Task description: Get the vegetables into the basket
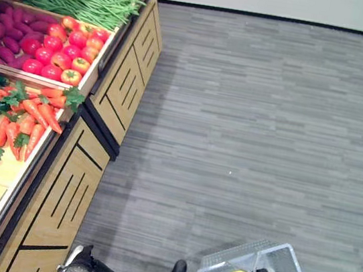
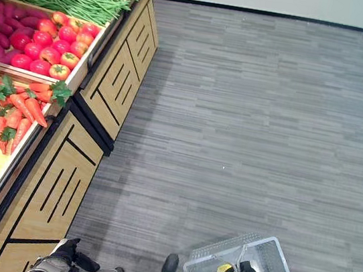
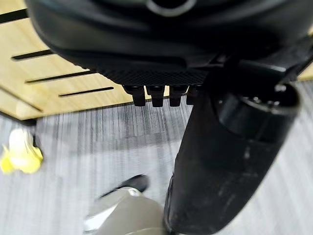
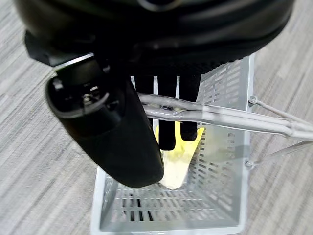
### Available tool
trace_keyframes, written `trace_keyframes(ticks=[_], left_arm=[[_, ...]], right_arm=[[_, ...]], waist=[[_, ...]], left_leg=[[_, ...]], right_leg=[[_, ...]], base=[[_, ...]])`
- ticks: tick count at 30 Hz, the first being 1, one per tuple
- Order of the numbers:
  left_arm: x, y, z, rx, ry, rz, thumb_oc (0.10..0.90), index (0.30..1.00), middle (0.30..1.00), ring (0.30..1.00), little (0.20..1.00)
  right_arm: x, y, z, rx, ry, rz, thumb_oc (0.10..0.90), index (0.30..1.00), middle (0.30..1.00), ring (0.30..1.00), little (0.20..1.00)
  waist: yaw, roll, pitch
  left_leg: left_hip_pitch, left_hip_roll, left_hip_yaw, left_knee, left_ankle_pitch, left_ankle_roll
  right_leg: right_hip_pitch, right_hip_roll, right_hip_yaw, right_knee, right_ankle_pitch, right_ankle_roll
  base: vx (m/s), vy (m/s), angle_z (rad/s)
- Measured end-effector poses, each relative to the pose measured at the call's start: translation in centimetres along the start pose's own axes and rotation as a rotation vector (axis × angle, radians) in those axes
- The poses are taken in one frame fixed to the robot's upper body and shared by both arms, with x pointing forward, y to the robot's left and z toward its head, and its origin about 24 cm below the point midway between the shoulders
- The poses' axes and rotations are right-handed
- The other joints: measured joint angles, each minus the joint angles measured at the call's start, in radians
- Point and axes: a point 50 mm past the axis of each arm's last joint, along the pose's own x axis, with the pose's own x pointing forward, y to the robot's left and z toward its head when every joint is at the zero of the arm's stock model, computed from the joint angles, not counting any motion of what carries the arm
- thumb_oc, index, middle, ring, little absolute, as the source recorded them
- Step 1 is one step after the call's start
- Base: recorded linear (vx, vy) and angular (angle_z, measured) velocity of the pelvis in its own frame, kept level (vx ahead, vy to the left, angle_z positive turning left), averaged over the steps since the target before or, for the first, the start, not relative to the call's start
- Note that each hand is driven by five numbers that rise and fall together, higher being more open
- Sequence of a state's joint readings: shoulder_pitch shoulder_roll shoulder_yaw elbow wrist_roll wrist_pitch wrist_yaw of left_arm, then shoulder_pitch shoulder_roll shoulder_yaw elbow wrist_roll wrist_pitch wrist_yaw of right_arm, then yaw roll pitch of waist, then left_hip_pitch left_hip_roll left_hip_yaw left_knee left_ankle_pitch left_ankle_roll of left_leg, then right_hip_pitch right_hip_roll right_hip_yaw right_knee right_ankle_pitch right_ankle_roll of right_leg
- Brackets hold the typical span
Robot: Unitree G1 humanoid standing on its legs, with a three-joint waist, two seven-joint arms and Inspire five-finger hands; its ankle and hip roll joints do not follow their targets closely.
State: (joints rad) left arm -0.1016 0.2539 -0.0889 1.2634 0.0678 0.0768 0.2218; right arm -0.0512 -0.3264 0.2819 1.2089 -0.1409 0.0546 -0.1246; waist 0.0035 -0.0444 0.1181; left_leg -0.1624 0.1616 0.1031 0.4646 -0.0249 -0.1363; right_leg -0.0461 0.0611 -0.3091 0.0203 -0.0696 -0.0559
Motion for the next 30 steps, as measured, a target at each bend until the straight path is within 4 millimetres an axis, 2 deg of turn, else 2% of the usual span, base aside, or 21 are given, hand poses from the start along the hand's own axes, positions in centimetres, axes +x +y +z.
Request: trace_keyframes(ticks=[1, 3, 5, 7, 9, 12, 14, 15, 16, 19, 20, 21, 22, 23, 24, 25, 27, 28, 30], left_arm=[[0.0, 0.3, -0.1, -0.001, 0.002, 0.008, 0.900, 1.000, 1.000, 1.000, 1.000], [0.0, 0.1, -0.7, -0.006, 0.026, 0.003, 0.900, 1.000, 1.000, 1.000, 1.000], [0.0, 0.4, -0.8, -0.010, 0.027, 0.017, 0.900, 1.000, 1.000, 1.000, 1.000], [-0.1, 0.1, -1.5, -0.004, 0.050, 0.007, 0.900, 1.000, 1.000, 1.000, 1.000], [-0.2, -0.3, -2.0, -0.002, 0.065, -0.002, 0.900, 1.000, 1.000, 1.000, 1.000], [-0.3, -0.4, -2.2, 0.018, 0.073, -0.003, 0.900, 1.000, 1.000, 1.000, 1.000], [-0.3, -0.5, -2.3, 0.024, 0.076, -0.005, 0.900, 1.000, 1.000, 1.000, 1.000], [-0.4, -0.6, -2.9, 0.028, 0.092, -0.009, 0.900, 1.000, 1.000, 1.000, 1.000], [-0.6, -1.1, -3.5, 0.036, 0.104, -0.023, 0.900, 1.000, 1.000, 1.000, 1.000], [-0.7, -1.5, -3.8, 0.050, 0.116, -0.038, 0.900, 1.000, 1.000, 1.000, 1.000], [-0.7, -1.6, -3.8, 0.063, 0.113, -0.042, 0.900, 1.000, 1.000, 1.000, 1.000], [-0.7, -1.5, -3.6, 0.074, 0.103, -0.038, 0.900, 1.000, 1.000, 1.000, 1.000], [-0.5, -1.1, -2.9, 0.093, 0.075, -0.030, 0.900, 1.000, 1.000, 1.000, 1.000], [-0.4, -0.9, -2.7, 0.097, 0.067, -0.024, 0.900, 1.000, 1.000, 1.000, 1.000], [-0.2, -0.1, -1.9, 0.099, 0.047, -0.006, 0.900, 1.000, 1.000, 1.000, 1.000], [-0.1, 0.0, -1.7, 0.099, 0.044, 0.000, 0.900, 1.000, 1.000, 1.000, 1.000], [-0.1, 0.3, -1.3, 0.098, 0.026, 0.010, 0.900, 1.000, 1.000, 1.000, 1.000], [0.0, 0.5, -1.0, 0.098, 0.018, 0.014, 0.900, 1.000, 1.000, 1.000, 1.000], [0.0, 0.4, -0.5, 0.114, -0.009, 0.010, 0.900, 1.000, 1.000, 1.000, 1.000]], right_arm=[[0.0, -0.1, -0.1, -0.006, 0.004, -0.002, 0.400, 0.300, 0.300, 0.300, 0.300], [0.0, -0.2, 0.1, -0.007, -0.002, -0.006, 0.400, 0.300, 0.300, 0.300, 0.300], [0.0, -0.1, -0.2, -0.007, 0.009, -0.002, 0.400, 0.300, 0.300, 0.300, 0.300], [0.0, -0.1, -0.2, -0.001, 0.008, -0.004, 0.400, 0.300, 0.300, 0.300, 0.300], [0.0, 0.1, -0.3, -0.001, 0.010, 0.000, 0.400, 0.300, 0.300, 0.300, 0.300], [0.0, 0.1, -0.2, 0.004, 0.011, -0.002, 0.400, 0.300, 0.300, 0.300, 0.300], [0.0, 0.2, -0.2, 0.009, 0.015, -0.002, 0.400, 0.300, 0.300, 0.300, 0.300], [0.0, 0.2, -0.2, 0.009, 0.018, 0.000, 0.400, 0.300, 0.300, 0.300, 0.300], [-0.1, 0.0, -0.9, 0.012, 0.032, -0.008, 0.400, 0.300, 0.300, 0.300, 0.300], [-0.1, 0.2, -1.2, 0.015, 0.050, -0.003, 0.400, 0.300, 0.300, 0.300, 0.300], [-0.2, 0.5, -1.7, 0.030, 0.066, 0.004, 0.400, 0.300, 0.300, 0.300, 0.300], [-0.3, 0.7, -1.7, 0.030, 0.067, 0.008, 0.400, 0.300, 0.300, 0.300, 0.300], [-0.3, 0.7, -1.8, 0.059, 0.065, 0.004, 0.400, 0.300, 0.300, 0.300, 0.300], [-0.3, 0.7, -1.7, 0.059, 0.065, 0.002, 0.400, 0.300, 0.300, 0.300, 0.300], [-0.2, 0.5, -1.5, 0.064, 0.073, -0.007, 0.400, 0.300, 0.300, 0.300, 0.300], [0.0, -0.1, -0.6, 0.081, 0.055, -0.028, 0.400, 0.300, 0.300, 0.300, 0.300], [0.1, -0.6, -0.1, 0.093, 0.040, -0.043, 0.400, 0.300, 0.300, 0.300, 0.300], [0.1, -0.8, 0.0, 0.093, 0.036, -0.050, 0.400, 0.300, 0.300, 0.300, 0.300], [0.2, -1.2, 0.4, 0.093, 0.020, -0.065, 0.400, 0.300, 0.300, 0.300, 0.300]], waist=[[0.012, -0.012, 0.001], [-0.001, -0.020, 0.004], [-0.007, -0.034, 0.008], [-0.024, -0.043, 0.012], [-0.025, -0.049, 0.014], [-0.031, -0.055, 0.021], [-0.035, -0.044, 0.024], [-0.034, -0.039, 0.024], [-0.031, -0.006, 0.014], [-0.040, 0.008, 0.009], [-0.041, 0.021, 0.012], [-0.044, 0.025, 0.012], [-0.041, 0.029, 0.013], [-0.041, 0.030, 0.013], [-0.039, 0.028, 0.014], [-0.019, 0.035, 0.018], [-0.016, 0.040, 0.021], [-0.018, 0.039, 0.022], [-0.017, 0.039, 0.036]], left_leg=[[-0.031, -0.011, -0.013, 0.035, -0.022, 0.006], [-0.058, -0.032, -0.003, -0.008, -0.017, 0.024], [-0.068, -0.056, 0.038, -0.172, -0.001, 0.046], [-0.067, -0.101, 0.033, -0.365, 0.049, 0.090], [-0.058, -0.128, 0.024, -0.450, 0.100, 0.125], [-0.078, -0.132, -0.001, -0.510, 0.142, 0.104], [-0.051, -0.127, 0.007, -0.515, 0.156, 0.121], [-0.031, -0.118, 0.016, -0.522, 0.157, 0.128], [-0.003, -0.114, 0.026, -0.511, 0.172, 0.145], [0.027, -0.145, 0.044, -0.536, 0.161, 0.148], [0.049, -0.174, 0.053, -0.553, 0.165, 0.169], [0.049, -0.183, 0.053, -0.552, 0.162, 0.176], [0.049, -0.203, 0.051, -0.545, 0.147, 0.195], [0.050, -0.209, 0.051, -0.546, 0.146, 0.198], [0.048, -0.228, 0.055, -0.543, 0.120, 0.223], [0.051, -0.223, 0.078, -0.552, 0.121, 0.224], [0.060, -0.225, 0.086, -0.551, 0.107, 0.236], [0.068, -0.233, 0.080, -0.551, 0.091, 0.255], [0.079, -0.241, 0.079, -0.548, 0.084, 0.269]], right_leg=[[0.009, -0.003, 0.000, -0.008, 0.000, 0.000], [0.020, -0.010, -0.009, -0.004, 0.000, 0.000], [0.030, -0.011, -0.041, -0.015, 0.000, 0.000], [0.049, -0.013, -0.046, -0.038, 0.000, 0.000], [0.065, -0.013, -0.043, -0.040, 0.000, 0.000], [0.088, -0.012, -0.044, -0.077, -0.001, 0.001], [0.118, -0.017, -0.031, -0.091, -0.002, 0.003], [0.133, -0.020, -0.016, -0.097, -0.002, 0.003], [0.144, -0.015, -0.006, -0.098, -0.009, 0.015], [0.152, -0.057, 0.007, -0.070, -0.034, 0.044], [0.142, -0.091, 0.020, -0.022, -0.061, 0.069], [0.133, -0.107, 0.034, -0.003, -0.068, 0.070], [0.111, -0.135, 0.059, 0.052, -0.094, 0.084], [0.094, -0.147, 0.071, 0.084, -0.115, 0.087], [0.052, -0.165, 0.102, 0.152, -0.119, 0.105], [-0.004, -0.176, 0.116, 0.253, -0.137, 0.105], [-0.048, -0.191, 0.115, 0.357, -0.141, 0.108], [-0.084, -0.206, 0.118, 0.446, -0.134, 0.113], [-0.154, -0.243, 0.105, 0.596, -0.142, 0.125]], base=[[0.06, -0.028, -0.07], [0.06, 0.020, 0.05], [0.08, 0.084, 0.14], [0.09, 0.088, 0.09], [0.12, 0.168, -0.02], [0.23, 0.270, 0.02], [0.29, 0.291, -0.14], [0.35, 0.409, -0.42], [0.45, 0.546, -0.28], [0.28, 0.388, -0.09], [0.18, 0.305, -0.04], [0.24, 0.463, 0.04], [0.15, 0.370, 0.11], [0.21, 0.463, 0.04], [0.21, 0.408, -0.27], [0.17, 0.326, -0.41], [0.14, 0.327, -0.23], [0.08, 0.223, 0.06], [0.10, 0.179, 0.12]])
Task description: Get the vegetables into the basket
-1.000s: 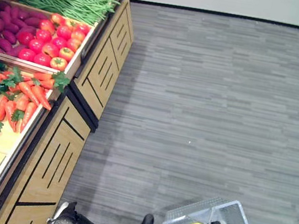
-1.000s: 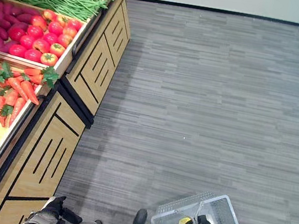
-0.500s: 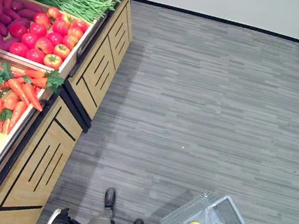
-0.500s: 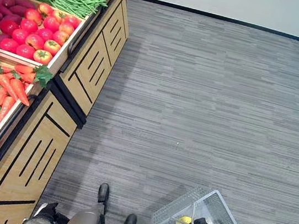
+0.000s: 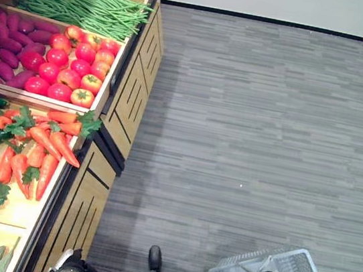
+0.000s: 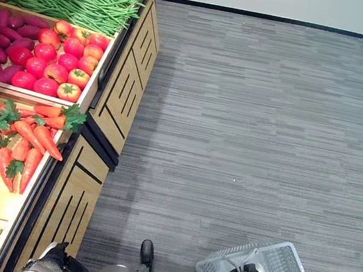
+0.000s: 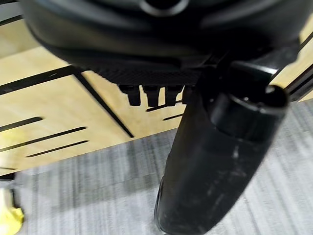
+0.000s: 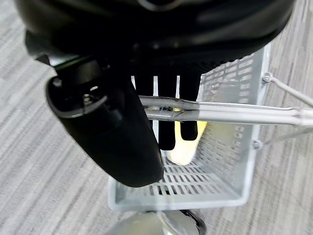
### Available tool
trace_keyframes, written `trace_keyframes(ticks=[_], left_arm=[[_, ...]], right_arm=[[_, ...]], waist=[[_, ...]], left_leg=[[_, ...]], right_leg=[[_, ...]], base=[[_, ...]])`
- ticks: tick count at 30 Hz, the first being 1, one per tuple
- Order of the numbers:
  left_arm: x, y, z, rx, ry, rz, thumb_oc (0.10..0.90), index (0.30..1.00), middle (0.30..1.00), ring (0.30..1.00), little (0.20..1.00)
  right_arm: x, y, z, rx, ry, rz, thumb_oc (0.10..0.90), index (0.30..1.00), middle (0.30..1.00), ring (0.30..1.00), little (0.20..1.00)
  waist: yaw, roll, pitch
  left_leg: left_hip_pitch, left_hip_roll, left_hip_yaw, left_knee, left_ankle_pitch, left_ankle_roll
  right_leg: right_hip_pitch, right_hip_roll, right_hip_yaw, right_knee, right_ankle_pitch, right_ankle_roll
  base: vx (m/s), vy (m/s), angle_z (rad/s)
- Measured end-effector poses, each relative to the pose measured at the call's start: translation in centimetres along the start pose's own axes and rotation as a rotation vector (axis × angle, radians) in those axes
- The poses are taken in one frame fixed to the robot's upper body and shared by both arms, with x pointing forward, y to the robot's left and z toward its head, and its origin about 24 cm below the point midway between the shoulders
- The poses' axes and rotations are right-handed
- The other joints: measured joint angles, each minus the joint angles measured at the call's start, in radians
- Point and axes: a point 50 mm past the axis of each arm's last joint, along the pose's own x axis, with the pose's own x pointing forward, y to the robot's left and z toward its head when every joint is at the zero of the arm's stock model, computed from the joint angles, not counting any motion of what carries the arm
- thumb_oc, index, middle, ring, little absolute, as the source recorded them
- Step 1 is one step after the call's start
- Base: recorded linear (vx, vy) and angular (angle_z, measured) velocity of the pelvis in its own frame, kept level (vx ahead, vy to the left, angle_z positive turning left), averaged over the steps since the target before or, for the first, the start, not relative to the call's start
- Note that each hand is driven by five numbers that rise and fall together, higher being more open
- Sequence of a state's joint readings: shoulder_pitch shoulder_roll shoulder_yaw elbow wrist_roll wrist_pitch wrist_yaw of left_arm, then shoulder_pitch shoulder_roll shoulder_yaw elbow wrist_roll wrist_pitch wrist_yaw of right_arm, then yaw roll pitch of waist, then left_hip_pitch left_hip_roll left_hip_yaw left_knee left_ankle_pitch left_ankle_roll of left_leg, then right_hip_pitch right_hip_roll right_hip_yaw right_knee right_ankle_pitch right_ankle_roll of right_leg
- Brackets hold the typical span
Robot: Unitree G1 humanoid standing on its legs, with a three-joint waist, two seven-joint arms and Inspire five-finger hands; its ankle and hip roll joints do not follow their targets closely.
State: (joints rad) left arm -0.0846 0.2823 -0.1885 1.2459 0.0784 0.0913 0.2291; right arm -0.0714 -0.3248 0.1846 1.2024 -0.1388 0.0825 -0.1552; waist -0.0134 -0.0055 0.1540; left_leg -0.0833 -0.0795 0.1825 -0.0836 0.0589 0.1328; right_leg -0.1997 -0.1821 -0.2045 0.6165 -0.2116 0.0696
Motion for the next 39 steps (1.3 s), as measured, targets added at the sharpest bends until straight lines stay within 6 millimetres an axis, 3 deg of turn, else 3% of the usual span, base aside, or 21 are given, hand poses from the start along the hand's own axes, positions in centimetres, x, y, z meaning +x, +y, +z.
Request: trace_keyframes(ticks=[3, 4, 5, 7, 8, 11, 12, 16, 18, 20, 22, 23, 24, 25, 27, 33, 36, 39], left_arm=[[0.0, -0.2, 1.2, -0.001, -0.040, -0.006, 0.900, 1.000, 1.000, 1.000, 1.000], [0.0, -0.1, 2.2, -0.003, -0.060, -0.006, 0.900, 1.000, 1.000, 1.000, 1.000], [0.1, 0.0, 2.4, -0.003, -0.065, -0.004, 0.900, 1.000, 1.000, 1.000, 1.000], [0.1, 0.0, 2.6, -0.004, -0.067, -0.001, 0.900, 1.000, 1.000, 1.000, 1.000], [0.1, 0.1, 2.6, -0.002, -0.065, 0.001, 0.900, 1.000, 1.000, 1.000, 1.000], [0.1, 0.1, 2.6, -0.003, -0.064, 0.004, 0.900, 1.000, 1.000, 1.000, 1.000], [0.1, 0.1, 2.5, -0.003, -0.062, 0.000, 0.900, 1.000, 1.000, 1.000, 1.000], [-0.1, -0.8, 2.1, -0.028, -0.053, -0.022, 0.900, 1.000, 1.000, 1.000, 1.000], [-0.1, -0.8, 2.5, -0.031, -0.064, -0.027, 0.900, 1.000, 1.000, 1.000, 1.000], [-0.1, -0.9, 2.8, -0.023, -0.066, -0.033, 0.900, 1.000, 1.000, 1.000, 1.000], [-0.1, -1.0, 2.6, -0.002, -0.061, -0.033, 0.900, 1.000, 1.000, 1.000, 1.000], [-0.1, -0.9, 2.3, 0.001, -0.055, -0.030, 0.900, 1.000, 1.000, 1.000, 1.000], [-0.1, -1.0, 1.6, 0.003, -0.035, -0.032, 0.900, 1.000, 1.000, 1.000, 1.000], [-0.1, -1.0, 1.5, 0.004, -0.031, -0.035, 0.900, 1.000, 1.000, 1.000, 1.000], [-0.2, -1.4, 1.1, 0.010, -0.008, -0.045, 0.900, 1.000, 1.000, 1.000, 1.000], [-0.4, -2.0, -0.2, 0.014, 0.027, -0.067, 0.900, 1.000, 1.000, 1.000, 1.000], [-0.4, -2.0, 0.4, 0.010, 0.002, -0.069, 0.900, 1.000, 1.000, 1.000, 1.000], [-0.4, -2.2, 0.5, 0.009, 0.000, -0.074, 0.900, 1.000, 1.000, 1.000, 1.000]], right_arm=[[0.0, -0.1, 0.5, 0.000, -0.017, 0.001, 0.400, 0.300, 0.300, 0.300, 0.300], [0.0, 0.1, 0.9, 0.004, -0.033, 0.008, 0.400, 0.300, 0.300, 0.300, 0.300], [0.0, 0.2, 1.3, 0.012, -0.044, 0.011, 0.400, 0.300, 0.300, 0.300, 0.300], [0.2, -0.3, 2.5, 0.032, -0.070, -0.013, 0.400, 0.300, 0.300, 0.300, 0.300], [0.2, -0.5, 2.6, 0.027, -0.073, -0.014, 0.400, 0.300, 0.300, 0.300, 0.300], [0.2, -0.4, 2.8, 0.036, -0.079, -0.011, 0.400, 0.300, 0.300, 0.300, 0.300], [0.2, -0.3, 3.0, 0.037, -0.084, -0.008, 0.400, 0.300, 0.300, 0.300, 0.300], [0.1, -0.4, 4.1, 0.042, -0.130, -0.007, 0.400, 0.300, 0.300, 0.300, 0.300], [0.1, -0.4, 3.5, 0.040, -0.112, -0.005, 0.400, 0.300, 0.300, 0.300, 0.300], [0.1, -0.5, 2.4, 0.034, -0.085, -0.006, 0.400, 0.300, 0.300, 0.300, 0.300], [0.0, 0.0, 0.8, 0.028, -0.037, 0.014, 0.400, 0.300, 0.300, 0.300, 0.300], [0.0, 0.2, 0.3, 0.024, -0.022, 0.025, 0.400, 0.300, 0.300, 0.300, 0.300], [-0.1, 0.3, -0.6, 0.021, 0.008, 0.031, 0.400, 0.300, 0.300, 0.300, 0.300], [-0.1, 0.1, -0.7, 0.019, 0.016, 0.029, 0.400, 0.300, 0.300, 0.300, 0.300], [0.0, -0.3, -1.3, -0.013, 0.038, 0.023, 0.400, 0.300, 0.300, 0.300, 0.300], [0.1, -0.8, 0.2, -0.024, -0.032, 0.009, 0.400, 0.300, 0.300, 0.300, 0.300], [0.0, -0.3, 0.5, -0.019, -0.042, 0.024, 0.400, 0.300, 0.300, 0.300, 0.300], [0.0, -0.1, 0.5, -0.019, -0.042, 0.030, 0.400, 0.300, 0.300, 0.300, 0.300]], waist=[[-0.004, 0.012, 0.014], [-0.006, 0.018, 0.038], [-0.004, 0.020, 0.046], [0.007, 0.026, 0.068], [0.009, 0.019, 0.069], [0.023, -0.013, 0.077], [0.030, -0.029, 0.082], [0.020, -0.017, 0.090], [0.009, -0.009, 0.094], [-0.016, 0.014, 0.103], [-0.038, 0.036, 0.089], [-0.035, 0.038, 0.078], [-0.030, 0.060, 0.060], [-0.031, 0.065, 0.057], [-0.033, 0.063, 0.049], [-0.034, 0.018, -0.001], [-0.031, -0.004, -0.017], [-0.030, -0.002, -0.024]], left_leg=[[0.000, -0.004, -0.031, 0.000, -0.011, 0.016], [0.012, 0.002, -0.048, -0.002, -0.012, 0.018], [0.015, 0.009, -0.047, -0.002, -0.011, 0.017], [0.016, 0.032, -0.029, -0.002, -0.003, 0.004], [0.020, 0.032, -0.026, -0.001, -0.004, 0.002], [0.041, 0.047, -0.032, 0.003, -0.033, -0.046], [0.052, 0.049, -0.027, 0.011, -0.051, -0.075], [0.079, 0.104, -0.016, 0.031, -0.091, -0.127], [0.097, 0.116, -0.053, 0.025, -0.090, -0.134], [0.120, 0.131, -0.115, 0.022, -0.098, -0.127], [0.132, 0.145, -0.205, 0.021, -0.109, -0.133], [0.125, 0.148, -0.226, 0.030, -0.117, -0.143], [0.098, 0.171, -0.259, 0.062, -0.133, -0.149], [0.090, 0.172, -0.261, 0.078, -0.127, -0.156], [0.060, 0.169, -0.252, 0.150, -0.116, -0.163], [0.088, 0.118, -0.237, 0.150, -0.118, -0.170], [0.104, 0.122, -0.225, 0.112, -0.106, -0.157], [0.113, 0.129, -0.227, 0.079, -0.105, -0.159]], right_leg=[[-0.037, 0.007, 0.024, 0.013, -0.002, 0.002], [-0.061, 0.062, 0.100, -0.017, -0.009, -0.003], [-0.076, 0.079, 0.124, -0.039, -0.011, -0.005], [-0.110, 0.099, 0.078, -0.250, 0.027, -0.002], [-0.114, 0.095, 0.071, -0.315, 0.072, -0.006], [-0.076, 0.128, 0.168, -0.618, 0.328, 0.022], [-0.053, 0.136, 0.180, -0.637, 0.401, -0.036], [-0.012, 0.183, 0.168, -0.635, 0.356, -0.024], [0.006, 0.194, 0.155, -0.616, 0.333, -0.046], [-0.007, 0.220, 0.248, -0.478, 0.244, -0.066], [-0.070, 0.257, 0.345, -0.329, 0.136, -0.053], [-0.066, 0.268, 0.347, -0.347, 0.140, -0.058], [-0.038, 0.276, 0.304, -0.376, 0.143, -0.089], [-0.031, 0.275, 0.282, -0.384, 0.150, -0.099], [-0.012, 0.259, 0.206, -0.376, 0.155, -0.111], [0.025, 0.267, 0.170, -0.423, 0.155, -0.111], [0.024, 0.274, 0.156, -0.427, 0.155, -0.111], [0.022, 0.278, 0.150, -0.431, 0.155, -0.111]], base=[[0.11, 0.126, 0.20], [0.08, 0.121, 0.30], [0.04, 0.087, 0.17], [0.02, 0.033, -0.04], [0.04, 0.027, 0.02], [0.10, -0.006, 0.03], [0.17, -0.055, -0.16], [0.30, -0.127, -0.04], [0.36, -0.163, 0.37], [0.47, -0.241, 0.67], [0.57, -0.336, 1.20], [0.36, -0.233, 1.28], [0.29, -0.208, 0.81], [0.20, -0.142, 0.83], [0.28, -0.173, 0.83], [0.15, -0.069, 0.26], [0.10, -0.012, 0.18], [0.07, 0.021, 0.06]])
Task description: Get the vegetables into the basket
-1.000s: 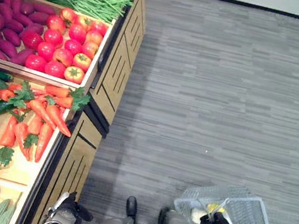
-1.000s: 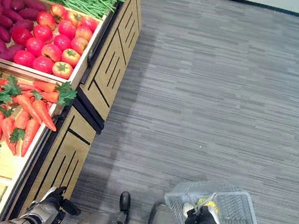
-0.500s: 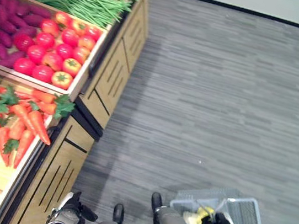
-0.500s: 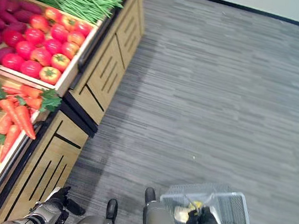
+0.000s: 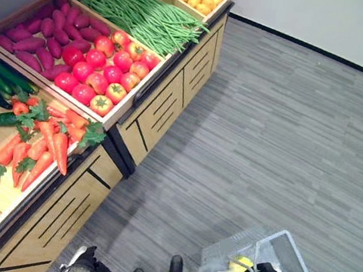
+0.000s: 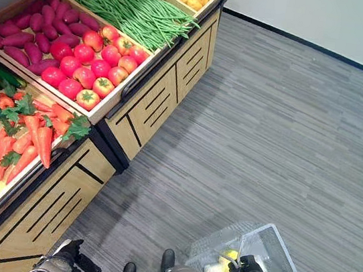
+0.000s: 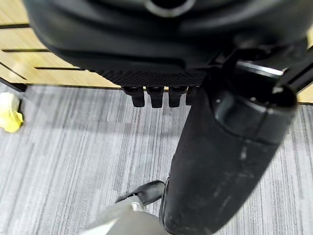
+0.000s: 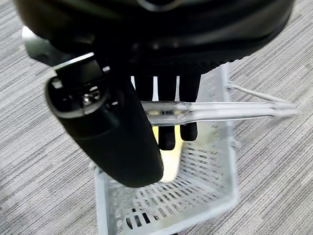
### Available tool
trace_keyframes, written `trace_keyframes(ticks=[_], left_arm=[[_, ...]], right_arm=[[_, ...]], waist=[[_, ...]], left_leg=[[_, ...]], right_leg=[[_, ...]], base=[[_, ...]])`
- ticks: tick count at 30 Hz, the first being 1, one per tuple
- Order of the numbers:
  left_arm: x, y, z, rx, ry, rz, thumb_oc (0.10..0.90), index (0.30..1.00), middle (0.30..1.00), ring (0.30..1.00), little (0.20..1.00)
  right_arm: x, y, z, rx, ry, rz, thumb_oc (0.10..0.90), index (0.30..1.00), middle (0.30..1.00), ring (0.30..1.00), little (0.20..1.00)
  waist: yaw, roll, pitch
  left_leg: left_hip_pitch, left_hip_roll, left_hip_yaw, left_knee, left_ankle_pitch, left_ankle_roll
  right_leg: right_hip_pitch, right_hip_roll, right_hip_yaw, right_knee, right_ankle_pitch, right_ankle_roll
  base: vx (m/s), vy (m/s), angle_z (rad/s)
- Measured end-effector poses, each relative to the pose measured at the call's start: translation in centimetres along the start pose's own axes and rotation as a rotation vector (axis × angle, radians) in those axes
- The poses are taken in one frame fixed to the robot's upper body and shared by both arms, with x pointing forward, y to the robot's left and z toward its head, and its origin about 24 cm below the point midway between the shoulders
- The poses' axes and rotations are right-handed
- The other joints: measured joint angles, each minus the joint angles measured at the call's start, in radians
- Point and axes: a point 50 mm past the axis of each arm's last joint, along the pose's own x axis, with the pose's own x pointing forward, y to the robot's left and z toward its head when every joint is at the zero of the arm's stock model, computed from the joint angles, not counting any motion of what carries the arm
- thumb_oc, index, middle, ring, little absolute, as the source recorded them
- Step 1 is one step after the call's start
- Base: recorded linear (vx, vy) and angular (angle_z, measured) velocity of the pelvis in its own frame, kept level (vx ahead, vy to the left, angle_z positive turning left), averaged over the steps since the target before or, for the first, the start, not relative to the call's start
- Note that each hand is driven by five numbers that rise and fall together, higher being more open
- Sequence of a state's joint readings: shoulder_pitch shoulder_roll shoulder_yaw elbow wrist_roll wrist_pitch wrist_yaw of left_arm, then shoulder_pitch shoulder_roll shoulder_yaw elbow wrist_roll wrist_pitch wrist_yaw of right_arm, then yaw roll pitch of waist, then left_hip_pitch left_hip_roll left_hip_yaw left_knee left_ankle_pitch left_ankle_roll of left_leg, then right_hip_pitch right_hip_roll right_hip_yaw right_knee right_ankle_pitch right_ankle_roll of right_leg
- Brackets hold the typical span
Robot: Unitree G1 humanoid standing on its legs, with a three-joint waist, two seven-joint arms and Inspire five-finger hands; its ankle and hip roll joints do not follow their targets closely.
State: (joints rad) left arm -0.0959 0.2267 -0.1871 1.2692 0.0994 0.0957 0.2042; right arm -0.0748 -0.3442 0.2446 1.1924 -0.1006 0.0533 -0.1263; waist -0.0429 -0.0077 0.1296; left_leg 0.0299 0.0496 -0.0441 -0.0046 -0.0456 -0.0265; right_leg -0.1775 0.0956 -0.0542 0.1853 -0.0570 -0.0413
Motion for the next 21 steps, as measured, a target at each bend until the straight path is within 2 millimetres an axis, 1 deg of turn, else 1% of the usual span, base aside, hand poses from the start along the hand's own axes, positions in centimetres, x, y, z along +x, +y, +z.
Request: trace_keyframes(ticks=[4, 6, 11, 12, 15, 17, 20, 21], left_arm=[[0.0, 0.0, -0.1, 0.001, 0.006, 0.000, 0.900, 1.000, 1.000, 1.000, 1.000], [0.0, 0.0, -0.4, 0.004, 0.016, 0.002, 0.900, 1.000, 1.000, 1.000, 1.000], [-0.1, 0.0, -1.7, 0.012, 0.057, 0.000, 0.900, 1.000, 1.000, 1.000, 1.000], [-0.1, 0.1, -2.0, 0.013, 0.063, 0.003, 0.900, 1.000, 1.000, 1.000, 1.000], [-0.1, 0.2, -2.1, 0.014, 0.064, 0.008, 0.900, 1.000, 1.000, 1.000, 1.000], [-0.1, 0.2, -2.4, 0.013, 0.073, 0.007, 0.900, 1.000, 1.000, 1.000, 1.000], [-0.1, 0.3, -2.4, 0.013, 0.072, 0.014, 0.900, 1.000, 1.000, 1.000, 1.000], [-0.1, 0.3, -2.1, 0.010, 0.062, 0.018, 0.900, 1.000, 1.000, 1.000, 1.000]], right_arm=[[-0.1, 0.2, -0.3, 0.000, 0.009, 0.010, 0.400, 0.300, 0.300, 0.300, 0.300], [-0.1, 0.4, -0.5, 0.000, 0.017, 0.015, 0.400, 0.300, 0.300, 0.300, 0.300], [-0.1, 0.7, -0.5, 0.002, 0.021, 0.025, 0.400, 0.300, 0.300, 0.300, 0.300], [-0.1, 0.7, -0.6, 0.004, 0.026, 0.024, 0.400, 0.300, 0.300, 0.300, 0.300], [-0.2, 0.9, -1.3, -0.001, 0.054, 0.031, 0.400, 0.300, 0.300, 0.300, 0.300], [-0.2, 0.7, -1.0, -0.001, 0.045, 0.024, 0.400, 0.300, 0.300, 0.300, 0.300], [-0.1, 0.6, -0.4, 0.002, 0.026, 0.020, 0.400, 0.300, 0.300, 0.300, 0.300], [0.0, 0.5, -0.2, 0.002, 0.018, 0.018, 0.400, 0.300, 0.300, 0.300, 0.300]], waist=[[0.000, 0.012, -0.010], [0.004, 0.025, -0.017], [0.020, 0.029, -0.021], [0.028, 0.029, -0.021], [0.030, 0.027, -0.019], [0.030, 0.023, -0.016], [0.030, 0.014, -0.009], [0.031, 0.010, -0.006]], left_leg=[[-0.001, 0.000, -0.006, -0.037, 0.000, -0.001], [-0.004, 0.000, -0.037, -0.076, 0.002, -0.003], [-0.016, -0.017, -0.061, -0.083, 0.019, 0.005], [-0.027, -0.018, -0.081, -0.083, 0.024, 0.005], [-0.042, -0.018, -0.104, -0.083, 0.032, 0.003], [-0.053, -0.016, -0.111, -0.083, 0.035, 0.000], [-0.052, -0.014, -0.111, -0.083, 0.039, -0.005], [-0.051, -0.013, -0.112, -0.083, 0.040, -0.007]], right_leg=[[-0.012, 0.000, -0.001, -0.005, 0.001, -0.002], [-0.020, -0.004, -0.003, -0.013, 0.002, -0.005], [-0.025, -0.022, -0.010, -0.014, 0.003, -0.006], [-0.029, -0.029, -0.032, -0.014, 0.004, -0.007], [-0.040, -0.032, -0.050, -0.013, 0.006, -0.010], [-0.046, -0.034, -0.062, -0.015, 0.008, -0.013], [-0.044, -0.032, -0.065, -0.020, 0.011, -0.018], [-0.038, -0.031, -0.068, -0.029, 0.014, -0.022]], base=[[0.04, 0.046, 0.08], [0.02, 0.069, 0.24], [0.00, 0.077, 0.18], [-0.02, 0.057, 0.35], [-0.01, 0.027, 0.29], [-0.01, 0.019, 0.11], [0.00, 0.002, 0.02], [0.00, 0.000, 0.00]])
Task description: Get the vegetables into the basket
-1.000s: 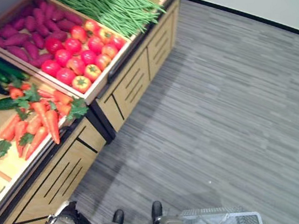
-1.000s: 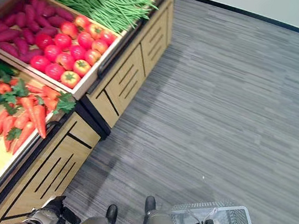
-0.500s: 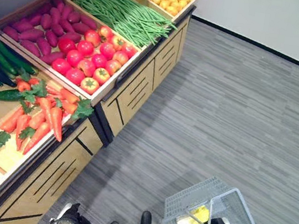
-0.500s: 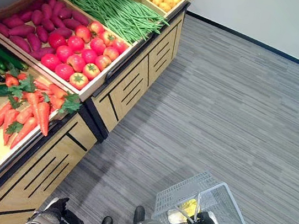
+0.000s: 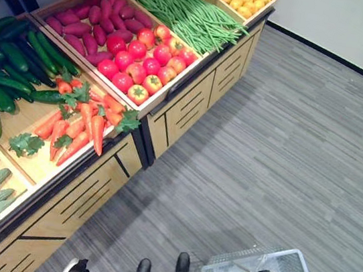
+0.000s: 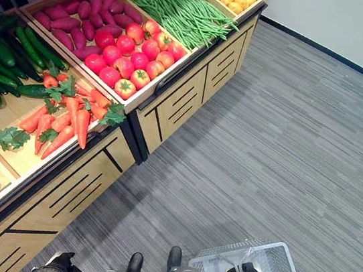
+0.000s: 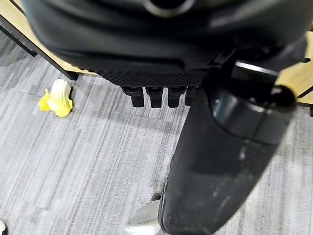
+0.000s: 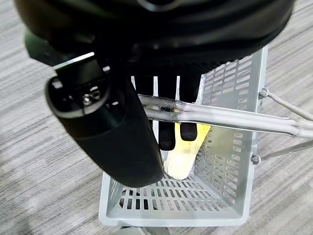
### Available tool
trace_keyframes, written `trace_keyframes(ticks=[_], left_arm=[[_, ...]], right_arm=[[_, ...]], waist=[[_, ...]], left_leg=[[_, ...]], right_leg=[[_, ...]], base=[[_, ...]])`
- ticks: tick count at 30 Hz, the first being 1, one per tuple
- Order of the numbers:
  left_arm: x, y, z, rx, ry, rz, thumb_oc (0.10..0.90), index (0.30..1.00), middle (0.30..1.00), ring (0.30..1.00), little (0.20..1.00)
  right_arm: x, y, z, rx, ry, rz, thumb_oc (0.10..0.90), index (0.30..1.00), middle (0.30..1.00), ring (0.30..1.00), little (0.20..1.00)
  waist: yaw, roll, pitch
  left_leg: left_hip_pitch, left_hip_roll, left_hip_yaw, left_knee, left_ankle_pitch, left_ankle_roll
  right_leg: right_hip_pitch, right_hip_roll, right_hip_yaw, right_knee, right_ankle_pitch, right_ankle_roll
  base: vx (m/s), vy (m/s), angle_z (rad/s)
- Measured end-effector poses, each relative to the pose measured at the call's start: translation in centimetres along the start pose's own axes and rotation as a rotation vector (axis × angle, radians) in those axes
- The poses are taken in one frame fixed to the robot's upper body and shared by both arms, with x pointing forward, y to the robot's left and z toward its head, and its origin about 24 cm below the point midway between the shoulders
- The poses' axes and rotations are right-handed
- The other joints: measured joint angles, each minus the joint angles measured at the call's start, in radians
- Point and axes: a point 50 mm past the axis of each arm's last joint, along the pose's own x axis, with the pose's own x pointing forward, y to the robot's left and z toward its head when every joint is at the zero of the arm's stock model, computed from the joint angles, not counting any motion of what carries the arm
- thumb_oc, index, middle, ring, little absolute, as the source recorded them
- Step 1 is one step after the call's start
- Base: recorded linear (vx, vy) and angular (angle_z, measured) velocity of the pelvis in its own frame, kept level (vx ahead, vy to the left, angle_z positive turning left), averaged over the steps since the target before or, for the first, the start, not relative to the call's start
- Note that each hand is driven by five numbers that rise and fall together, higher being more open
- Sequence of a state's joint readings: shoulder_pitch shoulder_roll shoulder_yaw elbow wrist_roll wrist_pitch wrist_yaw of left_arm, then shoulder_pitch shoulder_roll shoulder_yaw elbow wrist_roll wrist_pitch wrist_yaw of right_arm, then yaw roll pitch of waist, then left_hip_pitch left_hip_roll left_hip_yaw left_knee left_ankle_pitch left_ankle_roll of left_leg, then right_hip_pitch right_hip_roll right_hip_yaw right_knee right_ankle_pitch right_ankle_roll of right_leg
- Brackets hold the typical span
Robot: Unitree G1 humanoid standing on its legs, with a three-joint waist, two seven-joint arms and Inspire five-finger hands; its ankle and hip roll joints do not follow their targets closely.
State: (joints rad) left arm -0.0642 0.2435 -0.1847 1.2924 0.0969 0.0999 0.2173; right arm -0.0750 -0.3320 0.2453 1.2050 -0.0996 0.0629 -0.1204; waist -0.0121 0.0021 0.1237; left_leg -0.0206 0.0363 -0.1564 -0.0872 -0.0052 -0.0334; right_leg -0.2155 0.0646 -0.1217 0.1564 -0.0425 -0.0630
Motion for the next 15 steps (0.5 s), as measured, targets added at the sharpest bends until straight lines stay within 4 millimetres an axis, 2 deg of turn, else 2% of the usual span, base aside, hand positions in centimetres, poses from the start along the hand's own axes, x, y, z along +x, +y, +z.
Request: trace_keyframes(ticks=[12, 15], left_arm=[[0.05, 0.21, 0.66, -0.003, -0.016, 0.008, 0.900, 1.000, 1.000, 1.000, 1.000], [0.08, 0.32, 1.08, -0.004, -0.026, 0.011, 0.900, 1.000, 1.000, 1.000, 1.000]], right_arm=[[0.00, 0.12, 0.17, 0.000, -0.010, 0.001, 0.400, 0.300, 0.300, 0.300, 0.300], [0.02, 0.07, 0.37, 0.002, -0.014, 0.000, 0.400, 0.300, 0.300, 0.300, 0.300]], waist=[[-0.002, -0.004, 0.008], [-0.001, -0.005, 0.031]], left_leg=[[0.014, 0.003, 0.010, 0.000, 0.001, -0.002], [0.017, 0.001, 0.018, 0.000, 0.002, -0.001]], right_leg=[[0.027, 0.006, 0.008, -0.038, 0.021, -0.001], [0.029, 0.004, 0.011, -0.043, 0.030, 0.001]], base=[[-0.03, 0.015, -0.02], [-0.08, 0.075, -0.07]])
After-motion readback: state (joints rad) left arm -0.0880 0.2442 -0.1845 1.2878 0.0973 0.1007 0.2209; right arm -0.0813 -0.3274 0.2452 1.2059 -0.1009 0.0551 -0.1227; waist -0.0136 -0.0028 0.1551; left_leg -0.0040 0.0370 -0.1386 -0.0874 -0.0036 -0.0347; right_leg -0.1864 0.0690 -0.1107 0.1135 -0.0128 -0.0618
